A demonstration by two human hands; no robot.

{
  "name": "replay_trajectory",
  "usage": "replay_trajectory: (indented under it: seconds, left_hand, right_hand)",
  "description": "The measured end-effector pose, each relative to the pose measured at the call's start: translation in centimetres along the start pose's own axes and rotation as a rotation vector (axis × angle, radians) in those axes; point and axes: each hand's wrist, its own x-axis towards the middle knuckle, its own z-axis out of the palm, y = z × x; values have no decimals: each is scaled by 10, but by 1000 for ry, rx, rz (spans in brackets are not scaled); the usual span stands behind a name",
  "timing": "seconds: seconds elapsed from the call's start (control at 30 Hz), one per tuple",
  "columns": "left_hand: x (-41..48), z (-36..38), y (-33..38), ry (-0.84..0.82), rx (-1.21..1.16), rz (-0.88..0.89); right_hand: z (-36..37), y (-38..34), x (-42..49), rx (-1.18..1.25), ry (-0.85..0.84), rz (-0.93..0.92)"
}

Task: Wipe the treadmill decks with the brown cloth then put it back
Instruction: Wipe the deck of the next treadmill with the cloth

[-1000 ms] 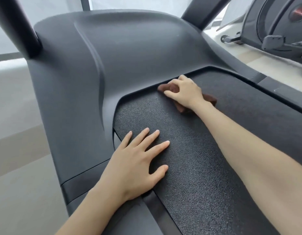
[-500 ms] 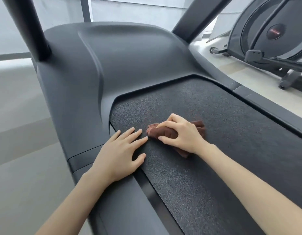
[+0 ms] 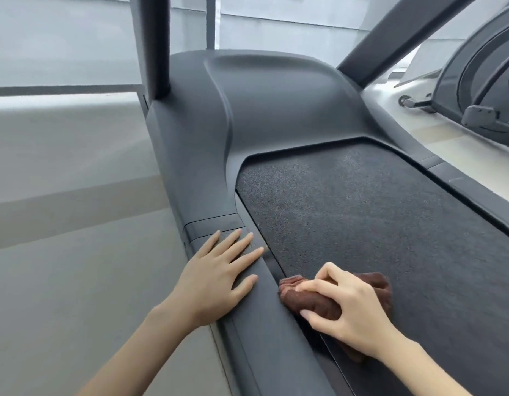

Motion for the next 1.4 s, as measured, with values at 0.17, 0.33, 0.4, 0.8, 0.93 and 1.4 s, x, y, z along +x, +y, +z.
replay_trajectory:
  seconds: [0.17,0.33,0.4,0.8,0.93,1.4]
  left_hand:
    - [-41,-26,-20,-25,-31,55]
    - [-87,-71,-53,78,42,-20]
    - [-112,-91,-73,89,102,-115]
    - [-210,-178,-166,213,251,-474]
    - [-227,-191,-190,208,274,-562]
    - [-210,-267,-251,224,186,-789]
  right_hand:
    - [-14,-13,11,160,-121,62]
    - [-2,-80,53,256,-98,-58]
    - [10,-113,72,204,-116,-139]
    - [60,-278,167,-51,-72,-356]
    - [70,-317,198,-50,-44,-383]
    - [34,-410,307,-153,-79,-435]
